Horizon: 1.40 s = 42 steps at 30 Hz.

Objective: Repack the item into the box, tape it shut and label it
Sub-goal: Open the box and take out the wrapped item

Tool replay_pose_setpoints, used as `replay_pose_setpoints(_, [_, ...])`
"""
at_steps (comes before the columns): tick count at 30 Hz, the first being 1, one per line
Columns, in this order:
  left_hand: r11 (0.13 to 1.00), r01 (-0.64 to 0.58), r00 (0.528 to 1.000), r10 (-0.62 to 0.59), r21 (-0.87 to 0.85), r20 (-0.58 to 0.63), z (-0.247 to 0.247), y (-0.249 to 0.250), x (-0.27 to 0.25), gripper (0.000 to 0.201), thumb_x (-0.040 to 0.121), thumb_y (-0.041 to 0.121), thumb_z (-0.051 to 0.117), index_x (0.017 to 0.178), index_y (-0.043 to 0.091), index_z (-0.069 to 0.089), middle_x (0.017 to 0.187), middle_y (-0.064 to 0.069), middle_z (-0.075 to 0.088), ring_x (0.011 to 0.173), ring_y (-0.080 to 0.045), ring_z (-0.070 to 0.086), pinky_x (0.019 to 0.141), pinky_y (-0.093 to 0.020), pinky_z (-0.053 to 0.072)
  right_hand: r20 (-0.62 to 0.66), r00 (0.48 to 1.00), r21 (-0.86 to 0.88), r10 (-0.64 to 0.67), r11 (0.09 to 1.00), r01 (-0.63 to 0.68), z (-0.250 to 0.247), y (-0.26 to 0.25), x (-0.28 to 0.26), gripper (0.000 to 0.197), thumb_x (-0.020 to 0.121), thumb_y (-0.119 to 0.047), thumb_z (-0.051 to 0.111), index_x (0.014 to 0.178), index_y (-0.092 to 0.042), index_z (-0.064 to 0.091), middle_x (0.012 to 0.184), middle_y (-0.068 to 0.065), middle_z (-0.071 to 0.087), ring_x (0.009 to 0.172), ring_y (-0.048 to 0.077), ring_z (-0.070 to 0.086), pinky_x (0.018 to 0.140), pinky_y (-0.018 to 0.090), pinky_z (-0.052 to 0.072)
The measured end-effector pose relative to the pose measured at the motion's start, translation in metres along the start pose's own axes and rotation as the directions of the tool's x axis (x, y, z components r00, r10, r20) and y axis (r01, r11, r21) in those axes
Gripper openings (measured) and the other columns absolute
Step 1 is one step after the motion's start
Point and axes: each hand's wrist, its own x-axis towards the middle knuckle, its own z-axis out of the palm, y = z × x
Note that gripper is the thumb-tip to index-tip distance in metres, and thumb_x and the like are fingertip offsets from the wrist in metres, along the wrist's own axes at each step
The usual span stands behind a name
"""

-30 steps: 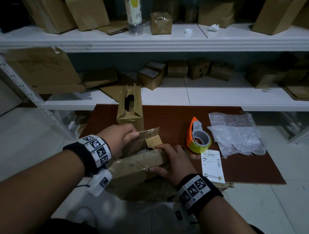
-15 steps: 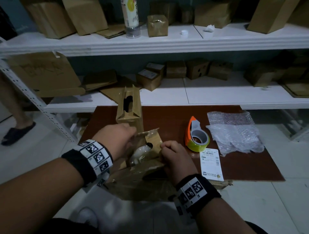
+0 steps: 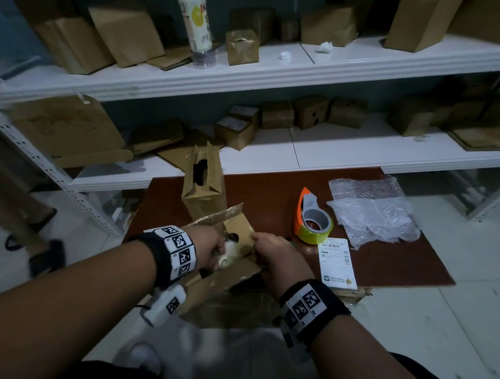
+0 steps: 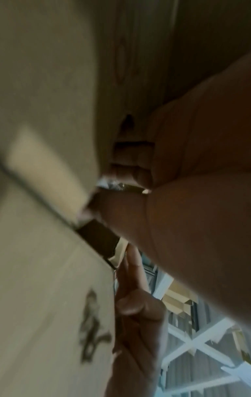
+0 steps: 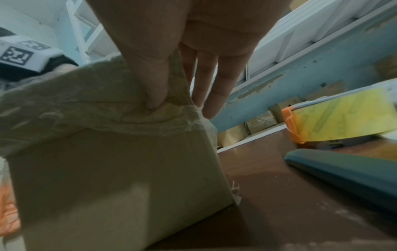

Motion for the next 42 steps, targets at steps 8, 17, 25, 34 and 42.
replay_pose_setpoints(8, [0.93,-0.314,0.774,0.135,-0.19,-0.618,-0.001,-0.017,-0.023,0.029,0.072,0.016,0.084,0.068,0.034,0.062,0.079,0.016,0.058,0.074,0.002,0.058,0.072,-0.025,0.052,-0.039,0.996,0.009,0.081,0.997,-0.081,-0.01,-0.001,-0.002,0.058,0.088,0.0,0.053,0.14,-0.027,0.053,0.146,-0.007,0.052,0.127,0.02,0.048,0.105,0.033,0.042])
replay_pose_setpoints(17, [0.725,-0.448,0.444,-0.328,-0.524,-0.834,-0.015,-0.023,-0.06,0.025,0.069,0.011,0.087,0.07,0.025,0.066,0.072,0.006,0.069,0.068,-0.006,0.063,0.062,-0.012,0.049,-0.205,0.975,-0.014,0.084,0.996,-0.089,-0.001,0.009,0.003,0.029,0.083,-0.002,0.059,0.108,-0.017,0.065,0.121,0.003,0.06,0.107,0.025,0.06,0.089,0.035,0.051])
replay_pose_setpoints(25, [0.255,-0.601,0.525,-0.589,-0.758,-0.614,-0.007,-0.022,-0.073,0.022,0.064,0.022,0.091,0.072,0.017,0.072,0.071,-0.007,0.072,0.065,-0.023,0.064,0.064,-0.036,0.052,-0.203,0.974,0.155,0.1,0.986,-0.069,-0.004,-0.007,0.003,0.065,0.084,-0.009,0.067,0.144,-0.022,0.047,0.138,-0.004,0.05,0.125,0.009,0.049,0.105,0.019,0.036])
replay_pose_setpoints(34, [0.347,-0.58,0.588,-0.446,-0.736,-0.674,0.004,0.017,-0.085,0.019,0.069,0.009,0.087,0.076,0.012,0.069,0.071,-0.004,0.072,0.061,-0.011,0.063,0.057,-0.02,0.053,-0.431,0.849,0.599,0.304,0.8,0.018,-0.03,-0.018,-0.013,0.024,0.09,-0.03,0.059,0.11,-0.019,0.066,0.086,-0.006,0.068,0.075,0.002,0.063,0.062,0.011,0.047])
replay_pose_setpoints(42, [0.351,-0.528,0.722,-0.294,-0.773,-0.627,0.011,0.054,-0.088,0.017,0.076,0.01,0.083,0.085,0.017,0.07,0.085,0.005,0.075,0.075,-0.004,0.07,0.067,-0.024,0.056,-0.134,0.882,0.917,0.451,0.394,-0.062,-0.039,-0.007,-0.021,0.024,0.088,-0.025,0.068,0.104,-0.008,0.066,0.093,0.01,0.076,0.084,0.026,0.074,0.067,0.037,0.059])
